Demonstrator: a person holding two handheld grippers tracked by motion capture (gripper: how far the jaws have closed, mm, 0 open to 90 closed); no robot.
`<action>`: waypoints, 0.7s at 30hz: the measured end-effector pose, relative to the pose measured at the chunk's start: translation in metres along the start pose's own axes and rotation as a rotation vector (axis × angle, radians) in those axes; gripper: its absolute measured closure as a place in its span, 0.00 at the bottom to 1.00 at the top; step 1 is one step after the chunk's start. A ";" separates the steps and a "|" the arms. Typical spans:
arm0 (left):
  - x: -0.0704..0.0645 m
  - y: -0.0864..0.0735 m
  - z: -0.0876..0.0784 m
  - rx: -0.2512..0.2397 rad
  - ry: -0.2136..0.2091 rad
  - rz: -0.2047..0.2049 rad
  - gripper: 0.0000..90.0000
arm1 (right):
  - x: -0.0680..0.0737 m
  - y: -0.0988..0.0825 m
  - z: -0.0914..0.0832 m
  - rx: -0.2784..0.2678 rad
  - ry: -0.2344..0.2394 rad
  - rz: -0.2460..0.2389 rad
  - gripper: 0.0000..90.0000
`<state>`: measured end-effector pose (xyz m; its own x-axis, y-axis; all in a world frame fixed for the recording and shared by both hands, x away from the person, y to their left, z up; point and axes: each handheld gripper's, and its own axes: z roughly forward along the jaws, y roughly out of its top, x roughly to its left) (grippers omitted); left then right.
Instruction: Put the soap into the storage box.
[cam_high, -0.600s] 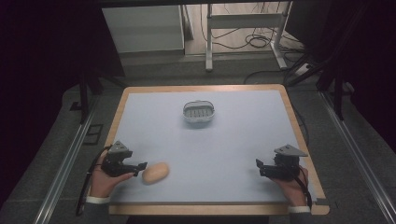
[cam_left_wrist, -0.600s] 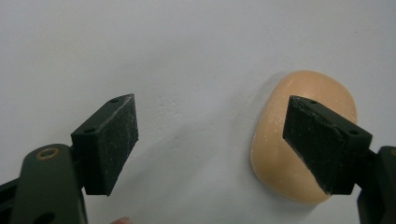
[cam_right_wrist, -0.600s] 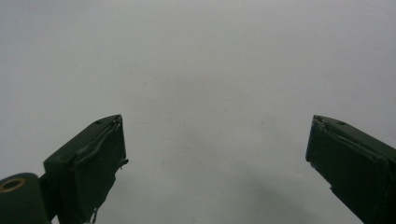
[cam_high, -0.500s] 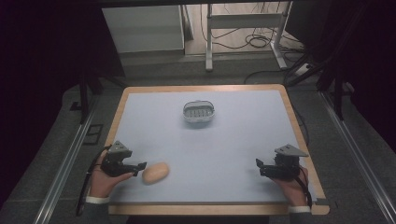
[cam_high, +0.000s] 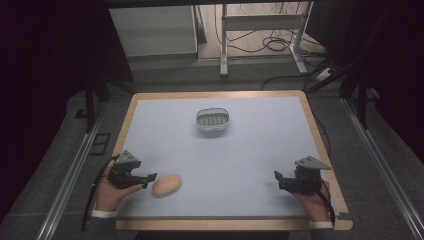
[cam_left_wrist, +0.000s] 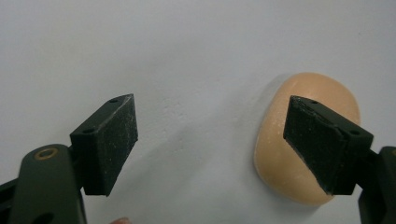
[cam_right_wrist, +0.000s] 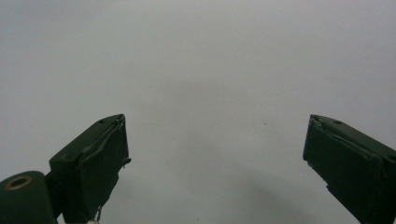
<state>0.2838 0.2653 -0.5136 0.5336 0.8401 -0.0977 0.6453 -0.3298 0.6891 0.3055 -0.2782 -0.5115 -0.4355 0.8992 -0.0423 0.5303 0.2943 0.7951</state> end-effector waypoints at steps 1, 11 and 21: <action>0.000 0.000 0.000 0.002 0.002 0.000 0.20 | 0.000 -0.001 0.001 0.005 0.001 0.000 0.07; -0.002 0.000 0.000 0.027 0.037 0.004 0.20 | -0.004 -0.004 0.006 0.011 0.030 -0.002 0.07; -0.007 0.006 -0.013 0.032 0.040 0.038 0.20 | 0.000 0.002 -0.007 -0.032 0.000 -0.019 0.07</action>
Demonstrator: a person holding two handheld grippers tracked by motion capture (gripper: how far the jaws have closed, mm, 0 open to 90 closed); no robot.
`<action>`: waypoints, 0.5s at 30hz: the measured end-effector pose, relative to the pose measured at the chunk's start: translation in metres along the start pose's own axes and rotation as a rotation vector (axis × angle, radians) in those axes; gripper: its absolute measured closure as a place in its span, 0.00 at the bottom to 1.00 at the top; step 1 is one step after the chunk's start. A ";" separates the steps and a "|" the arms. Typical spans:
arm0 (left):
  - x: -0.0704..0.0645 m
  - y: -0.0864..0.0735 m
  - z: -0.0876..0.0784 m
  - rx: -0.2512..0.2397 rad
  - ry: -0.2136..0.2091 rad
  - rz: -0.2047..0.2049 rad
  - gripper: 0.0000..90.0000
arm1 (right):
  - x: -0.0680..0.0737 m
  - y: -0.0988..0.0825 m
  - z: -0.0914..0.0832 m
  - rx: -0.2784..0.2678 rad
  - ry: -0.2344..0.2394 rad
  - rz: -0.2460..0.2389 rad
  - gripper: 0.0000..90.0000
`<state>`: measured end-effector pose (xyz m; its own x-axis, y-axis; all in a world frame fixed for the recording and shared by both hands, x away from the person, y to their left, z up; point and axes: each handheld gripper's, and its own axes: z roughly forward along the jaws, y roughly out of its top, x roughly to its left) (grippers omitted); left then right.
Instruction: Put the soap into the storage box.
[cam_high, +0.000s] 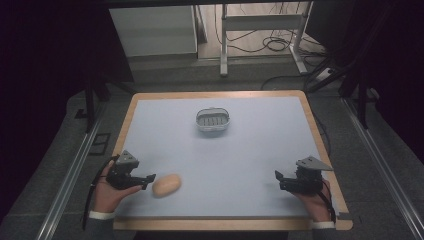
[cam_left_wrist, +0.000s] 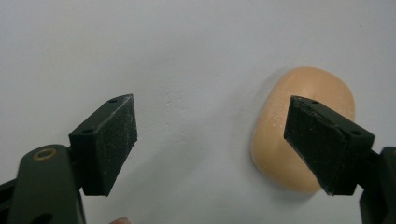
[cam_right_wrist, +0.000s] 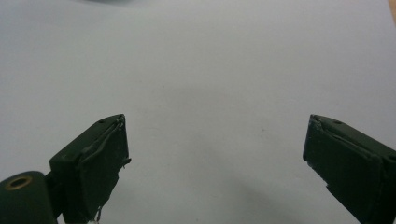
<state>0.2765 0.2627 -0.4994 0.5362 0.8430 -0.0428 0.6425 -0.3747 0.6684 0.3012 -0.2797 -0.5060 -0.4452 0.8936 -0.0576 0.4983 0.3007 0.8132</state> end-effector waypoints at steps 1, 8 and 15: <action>0.000 0.001 -0.002 0.001 -0.001 0.005 0.20 | 0.000 0.000 -0.001 -0.002 -0.004 -0.002 0.07; -0.006 0.009 -0.005 0.019 -0.016 0.049 0.18 | -0.003 -0.002 -0.005 -0.007 -0.019 -0.001 0.07; -0.008 0.015 -0.004 0.030 -0.031 0.071 0.18 | -0.005 -0.003 -0.006 0.001 -0.026 -0.006 0.07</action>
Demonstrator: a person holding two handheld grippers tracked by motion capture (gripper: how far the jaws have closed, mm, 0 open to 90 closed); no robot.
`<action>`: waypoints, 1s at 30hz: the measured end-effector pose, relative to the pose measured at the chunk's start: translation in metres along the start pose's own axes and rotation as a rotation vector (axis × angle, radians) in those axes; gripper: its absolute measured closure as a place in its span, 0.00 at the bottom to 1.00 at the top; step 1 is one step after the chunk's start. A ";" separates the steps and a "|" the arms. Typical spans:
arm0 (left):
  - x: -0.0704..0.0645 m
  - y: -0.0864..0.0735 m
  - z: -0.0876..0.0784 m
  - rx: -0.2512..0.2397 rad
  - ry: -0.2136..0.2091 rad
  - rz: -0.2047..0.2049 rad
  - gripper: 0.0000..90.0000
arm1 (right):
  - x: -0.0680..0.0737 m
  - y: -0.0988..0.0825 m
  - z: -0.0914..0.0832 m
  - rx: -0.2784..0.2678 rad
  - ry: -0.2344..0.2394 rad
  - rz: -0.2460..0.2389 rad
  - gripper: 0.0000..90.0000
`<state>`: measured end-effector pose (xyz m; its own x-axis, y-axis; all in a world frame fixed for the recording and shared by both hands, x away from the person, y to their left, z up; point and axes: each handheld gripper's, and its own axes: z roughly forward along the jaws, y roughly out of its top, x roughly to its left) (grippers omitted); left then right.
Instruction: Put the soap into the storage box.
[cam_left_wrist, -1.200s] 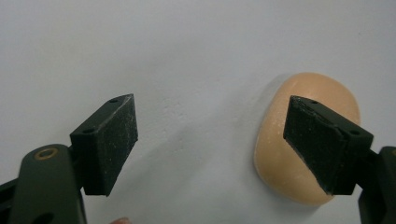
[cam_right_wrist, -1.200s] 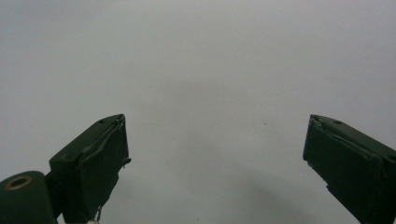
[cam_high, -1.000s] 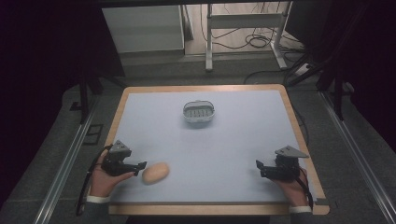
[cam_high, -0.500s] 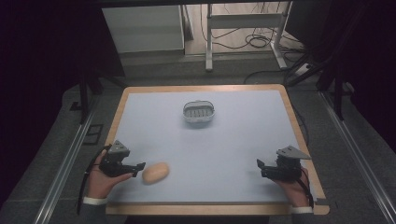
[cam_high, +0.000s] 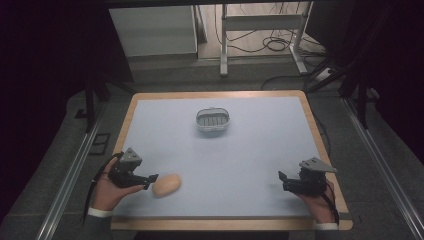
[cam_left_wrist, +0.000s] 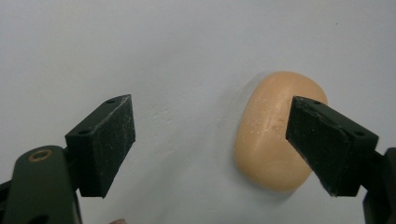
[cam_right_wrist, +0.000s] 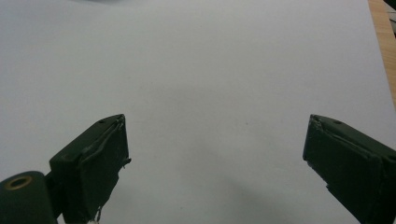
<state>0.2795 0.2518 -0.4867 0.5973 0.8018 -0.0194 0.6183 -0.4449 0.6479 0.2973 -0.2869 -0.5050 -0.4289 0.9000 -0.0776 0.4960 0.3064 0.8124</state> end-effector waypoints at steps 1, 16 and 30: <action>0.000 0.000 0.000 0.000 0.000 0.000 0.18 | 0.000 0.000 0.000 0.000 0.000 0.000 0.07; -0.011 0.014 -0.003 0.052 -0.071 0.069 0.21 | 0.002 0.000 0.000 0.011 -0.004 -0.010 0.08; -0.023 0.019 0.011 0.146 -0.129 0.139 0.20 | 0.003 -0.002 0.001 0.024 -0.009 -0.018 0.08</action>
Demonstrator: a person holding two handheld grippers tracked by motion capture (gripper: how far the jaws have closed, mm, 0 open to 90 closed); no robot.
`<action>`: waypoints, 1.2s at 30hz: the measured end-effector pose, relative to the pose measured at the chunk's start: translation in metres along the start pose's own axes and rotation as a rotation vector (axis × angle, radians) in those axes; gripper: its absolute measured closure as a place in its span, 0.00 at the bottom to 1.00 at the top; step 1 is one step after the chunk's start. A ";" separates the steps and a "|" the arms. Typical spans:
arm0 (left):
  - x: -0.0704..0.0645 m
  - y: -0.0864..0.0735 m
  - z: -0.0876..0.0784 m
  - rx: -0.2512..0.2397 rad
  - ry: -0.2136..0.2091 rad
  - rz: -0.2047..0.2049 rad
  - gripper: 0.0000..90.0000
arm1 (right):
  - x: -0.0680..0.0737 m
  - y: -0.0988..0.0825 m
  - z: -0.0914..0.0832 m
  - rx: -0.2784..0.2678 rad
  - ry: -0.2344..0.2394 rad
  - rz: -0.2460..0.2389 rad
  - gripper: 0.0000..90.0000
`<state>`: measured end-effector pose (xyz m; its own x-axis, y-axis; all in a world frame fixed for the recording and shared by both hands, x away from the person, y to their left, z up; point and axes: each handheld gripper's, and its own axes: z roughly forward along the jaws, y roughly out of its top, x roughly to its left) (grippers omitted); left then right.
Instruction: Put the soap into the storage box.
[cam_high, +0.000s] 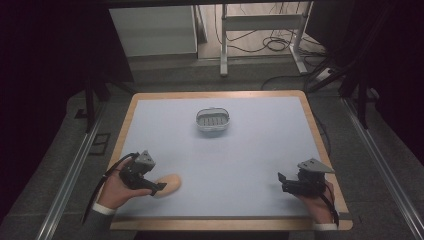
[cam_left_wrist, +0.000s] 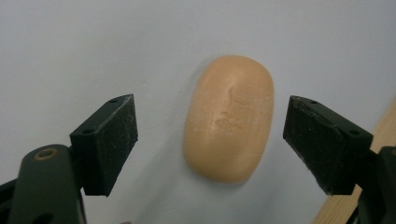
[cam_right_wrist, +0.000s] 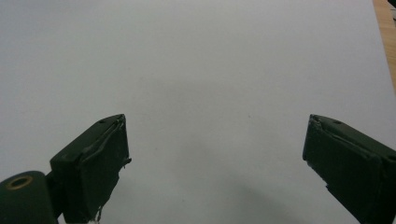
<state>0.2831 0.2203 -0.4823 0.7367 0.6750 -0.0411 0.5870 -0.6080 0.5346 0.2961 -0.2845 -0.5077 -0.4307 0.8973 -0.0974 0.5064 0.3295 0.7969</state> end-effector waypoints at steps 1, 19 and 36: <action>0.000 0.001 0.001 0.006 -0.002 0.004 0.20 | 0.000 0.000 0.000 0.002 -0.001 -0.001 0.08; -0.009 0.004 0.021 0.079 -0.060 0.045 0.13 | 0.001 -0.001 -0.001 -0.003 -0.011 -0.004 0.08; -0.006 0.002 0.043 0.146 -0.038 0.076 0.17 | 0.001 -0.003 -0.001 0.004 -0.022 -0.009 0.08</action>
<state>0.2941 0.1971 -0.5169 0.7915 0.6100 -0.0380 0.5694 -0.7132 0.4089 0.2936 -0.2851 -0.5101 -0.4185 0.9006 -0.1175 0.5055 0.3384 0.7937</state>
